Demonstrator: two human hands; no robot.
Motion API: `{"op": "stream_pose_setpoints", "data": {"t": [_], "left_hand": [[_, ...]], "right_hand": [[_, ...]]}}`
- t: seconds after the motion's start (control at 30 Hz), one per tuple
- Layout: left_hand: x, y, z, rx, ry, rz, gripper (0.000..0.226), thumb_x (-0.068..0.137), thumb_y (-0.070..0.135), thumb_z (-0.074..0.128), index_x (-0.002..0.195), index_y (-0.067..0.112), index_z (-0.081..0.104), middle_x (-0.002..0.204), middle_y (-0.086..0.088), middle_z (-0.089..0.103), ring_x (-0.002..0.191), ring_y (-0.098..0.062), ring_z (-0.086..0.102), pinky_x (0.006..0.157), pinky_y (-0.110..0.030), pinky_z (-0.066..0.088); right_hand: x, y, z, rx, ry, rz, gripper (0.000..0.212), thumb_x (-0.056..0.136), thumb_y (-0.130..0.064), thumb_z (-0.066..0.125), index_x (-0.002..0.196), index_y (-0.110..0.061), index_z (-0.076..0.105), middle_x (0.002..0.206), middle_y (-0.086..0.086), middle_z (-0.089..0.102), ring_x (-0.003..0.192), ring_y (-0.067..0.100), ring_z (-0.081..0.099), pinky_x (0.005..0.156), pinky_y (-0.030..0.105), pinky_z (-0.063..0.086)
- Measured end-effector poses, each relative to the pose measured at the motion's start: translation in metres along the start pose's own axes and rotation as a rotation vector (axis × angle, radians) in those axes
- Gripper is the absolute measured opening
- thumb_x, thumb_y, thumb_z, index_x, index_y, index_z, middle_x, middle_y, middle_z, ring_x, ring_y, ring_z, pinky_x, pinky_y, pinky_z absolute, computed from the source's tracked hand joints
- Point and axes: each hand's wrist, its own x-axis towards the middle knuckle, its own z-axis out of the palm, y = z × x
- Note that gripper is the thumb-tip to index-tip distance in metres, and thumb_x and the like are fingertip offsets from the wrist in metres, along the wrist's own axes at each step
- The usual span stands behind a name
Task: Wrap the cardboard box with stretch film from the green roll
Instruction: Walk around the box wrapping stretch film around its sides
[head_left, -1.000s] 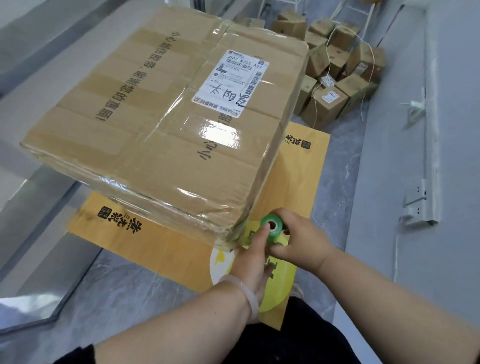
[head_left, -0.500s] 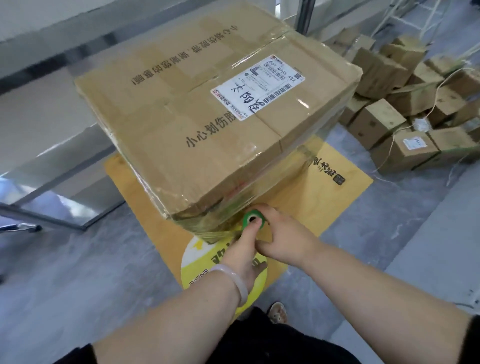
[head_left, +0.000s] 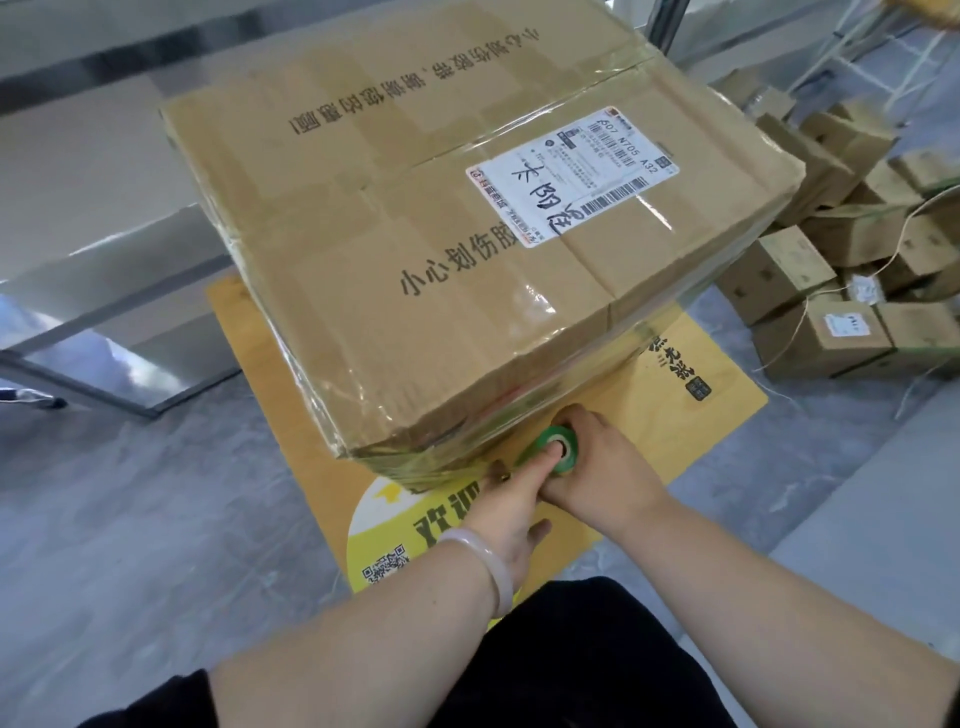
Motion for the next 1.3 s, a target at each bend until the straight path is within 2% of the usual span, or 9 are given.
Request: {"op": "stream_pose_setpoints", "data": {"t": [0.23,0.4,0.5,0.63,0.77,0.93,1.03,1.17,1.3], "left_hand": [[0.006,-0.003,0.013,-0.117,0.060,0.039,0.081,0.080,0.039,0.081,0.148,0.019,0.041,0.125,0.002,0.070,0.119,-0.016,0.062,0.109,-0.041,0.044],[0.002,-0.020,0.048,-0.189,0.092,0.120,0.143,0.053,0.046,0.090,0.158,0.037,-0.007,0.156,0.003,0.042,0.144,-0.017,0.038,0.122,-0.041,0.028],[0.006,-0.021,0.060,-0.267,0.168,0.172,0.119,0.080,0.032,0.083,0.159,0.032,-0.006,0.158,0.002,0.037,0.146,-0.016,0.035,0.122,-0.039,0.028],[0.016,-0.019,0.071,-0.353,0.214,0.189,0.115,0.072,0.038,0.085,0.160,0.034,0.011,0.148,0.002,0.049,0.137,-0.019,0.047,0.103,-0.037,0.046],[0.022,-0.022,0.084,-0.432,0.241,0.221,0.129,0.040,0.050,0.082,0.156,0.032,0.028,0.136,-0.003,0.062,0.124,-0.021,0.060,0.083,-0.032,0.053],[0.025,-0.025,0.097,-0.519,0.272,0.247,0.100,0.072,0.041,0.082,0.156,0.024,0.030,0.122,-0.006,0.065,0.097,-0.021,0.065,0.079,-0.031,0.053],[0.031,-0.022,0.103,-0.528,0.313,0.236,0.101,0.070,0.043,0.081,0.155,0.024,0.031,0.134,-0.008,0.060,0.111,-0.024,0.065,0.075,-0.028,0.054],[0.033,-0.016,0.117,-0.526,0.345,0.279,0.121,0.057,0.046,0.087,0.157,0.025,0.022,0.142,-0.011,0.056,0.118,-0.023,0.063,0.094,-0.032,0.054],[0.040,-0.012,0.132,-0.565,0.378,0.313,0.138,0.057,0.049,0.091,0.159,0.035,0.000,0.149,-0.009,0.049,0.122,-0.021,0.061,0.113,-0.037,0.043]], "right_hand": [[0.011,0.013,-0.021,-0.026,-0.144,-0.212,0.058,0.058,-0.038,0.069,0.113,-0.034,0.053,0.100,-0.010,0.054,0.095,0.017,0.059,0.074,0.029,0.047],[0.023,0.015,-0.047,-0.282,-0.062,-0.251,0.051,0.070,-0.059,0.071,0.099,-0.021,0.055,0.084,-0.003,0.049,0.079,0.026,0.060,0.060,0.028,0.038],[0.033,0.024,-0.057,-0.333,-0.101,-0.421,0.051,0.074,-0.059,0.064,0.109,-0.023,0.056,0.099,0.005,0.061,0.088,0.029,0.063,0.062,0.031,0.044],[0.042,0.042,-0.064,-0.185,-0.194,-0.448,0.058,0.066,-0.061,0.056,0.114,-0.028,0.053,0.109,0.000,0.061,0.101,0.023,0.060,0.078,0.036,0.051],[0.047,0.051,-0.065,0.056,-0.264,-0.329,0.044,0.070,-0.034,0.077,0.103,-0.030,0.048,0.097,-0.013,0.060,0.096,0.009,0.061,0.082,0.029,0.051],[0.054,0.063,-0.073,0.029,-0.319,-0.456,0.054,0.068,-0.026,0.081,0.115,-0.031,0.053,0.104,-0.017,0.058,0.095,-0.003,0.055,0.087,0.021,0.047],[0.057,0.072,-0.077,-0.032,-0.325,-0.501,0.058,0.069,-0.022,0.076,0.123,-0.022,0.055,0.112,-0.003,0.057,0.107,0.012,0.054,0.096,0.031,0.046],[0.061,0.079,-0.086,0.006,-0.328,-0.422,0.051,0.070,-0.026,0.079,0.114,-0.024,0.052,0.104,-0.011,0.059,0.100,0.007,0.055,0.084,0.020,0.043],[0.062,0.084,-0.088,0.056,-0.197,-0.302,0.051,0.065,-0.035,0.081,0.103,-0.024,0.049,0.096,-0.007,0.062,0.090,0.014,0.060,0.075,0.031,0.049]]}}
